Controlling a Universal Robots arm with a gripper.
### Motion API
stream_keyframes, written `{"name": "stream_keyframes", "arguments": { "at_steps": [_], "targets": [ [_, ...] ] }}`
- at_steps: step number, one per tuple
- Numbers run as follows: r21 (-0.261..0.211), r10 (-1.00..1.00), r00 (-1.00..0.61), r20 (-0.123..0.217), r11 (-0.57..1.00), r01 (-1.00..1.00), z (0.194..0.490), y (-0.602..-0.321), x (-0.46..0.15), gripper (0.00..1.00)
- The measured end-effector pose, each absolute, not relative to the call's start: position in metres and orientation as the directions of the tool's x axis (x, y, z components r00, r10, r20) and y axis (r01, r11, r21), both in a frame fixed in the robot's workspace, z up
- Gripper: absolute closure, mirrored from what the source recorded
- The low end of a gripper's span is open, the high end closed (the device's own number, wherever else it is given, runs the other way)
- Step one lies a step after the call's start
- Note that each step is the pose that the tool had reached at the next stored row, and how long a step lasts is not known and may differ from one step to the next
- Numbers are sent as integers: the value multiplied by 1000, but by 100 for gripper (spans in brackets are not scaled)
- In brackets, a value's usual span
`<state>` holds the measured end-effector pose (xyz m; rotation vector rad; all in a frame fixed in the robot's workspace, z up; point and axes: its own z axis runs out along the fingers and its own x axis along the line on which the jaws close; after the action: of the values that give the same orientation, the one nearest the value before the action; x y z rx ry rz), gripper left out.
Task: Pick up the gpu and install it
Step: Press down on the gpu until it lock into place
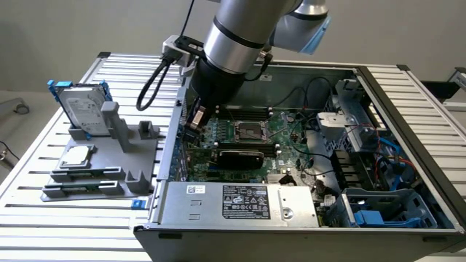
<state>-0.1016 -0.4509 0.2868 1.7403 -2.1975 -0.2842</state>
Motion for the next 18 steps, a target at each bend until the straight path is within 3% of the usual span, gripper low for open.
{"name": "stream_keyframes", "arguments": {
  "at_steps": [6,18],
  "targets": [
    [344,-963,-225,149,263,-901,284,-451,-102,89],
    [336,-961,-232,152,271,-902,292,-451,-89,89]
  ]
}}
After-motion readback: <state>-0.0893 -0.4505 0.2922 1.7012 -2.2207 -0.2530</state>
